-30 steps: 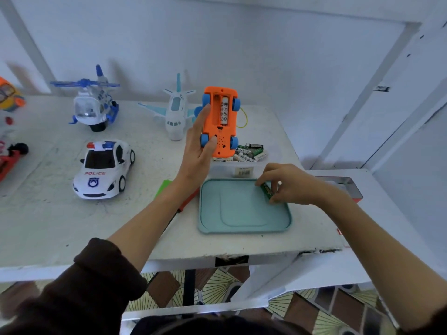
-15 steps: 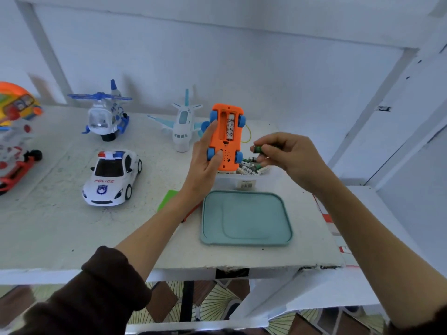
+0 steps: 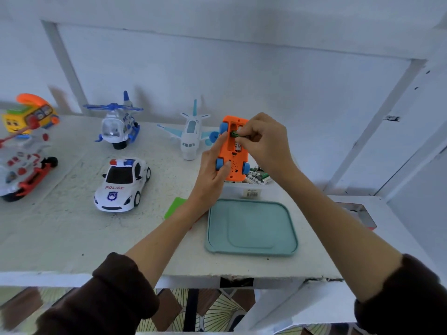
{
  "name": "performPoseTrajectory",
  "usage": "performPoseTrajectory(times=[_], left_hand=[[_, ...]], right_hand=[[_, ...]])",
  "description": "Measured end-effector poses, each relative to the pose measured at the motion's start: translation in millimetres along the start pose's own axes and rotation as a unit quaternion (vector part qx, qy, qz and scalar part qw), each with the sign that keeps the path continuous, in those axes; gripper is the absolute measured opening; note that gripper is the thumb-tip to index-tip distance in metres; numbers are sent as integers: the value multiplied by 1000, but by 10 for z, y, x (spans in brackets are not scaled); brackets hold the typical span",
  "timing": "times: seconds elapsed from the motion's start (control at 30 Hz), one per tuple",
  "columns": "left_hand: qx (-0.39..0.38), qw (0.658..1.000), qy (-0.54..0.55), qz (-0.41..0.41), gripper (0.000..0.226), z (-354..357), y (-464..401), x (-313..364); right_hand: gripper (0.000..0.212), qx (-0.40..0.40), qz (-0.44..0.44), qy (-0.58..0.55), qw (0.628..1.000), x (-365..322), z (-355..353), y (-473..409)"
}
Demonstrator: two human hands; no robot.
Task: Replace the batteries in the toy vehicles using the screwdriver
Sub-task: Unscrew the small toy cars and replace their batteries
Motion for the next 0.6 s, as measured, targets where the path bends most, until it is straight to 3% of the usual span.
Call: performPoseTrajectory(times=[0.2, 0.6], left_hand=[[18, 1000, 25, -3, 53, -6, -20, 34], [24, 999, 36, -13, 54, -5, -17, 40]], right_hand=[[16, -55, -55, 20, 997, -53, 129, 79], [20, -1, -54, 104, 993, 70, 189, 81]])
Point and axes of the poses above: each hand's wrist, its own y-axis away from the middle knuckle, its own z-axis out of the palm, x = y × z, the point moved 7 cm from there along -y, towards the middle knuckle, and after that the axes turned 8 degrees about z, right-handed, at the moved point
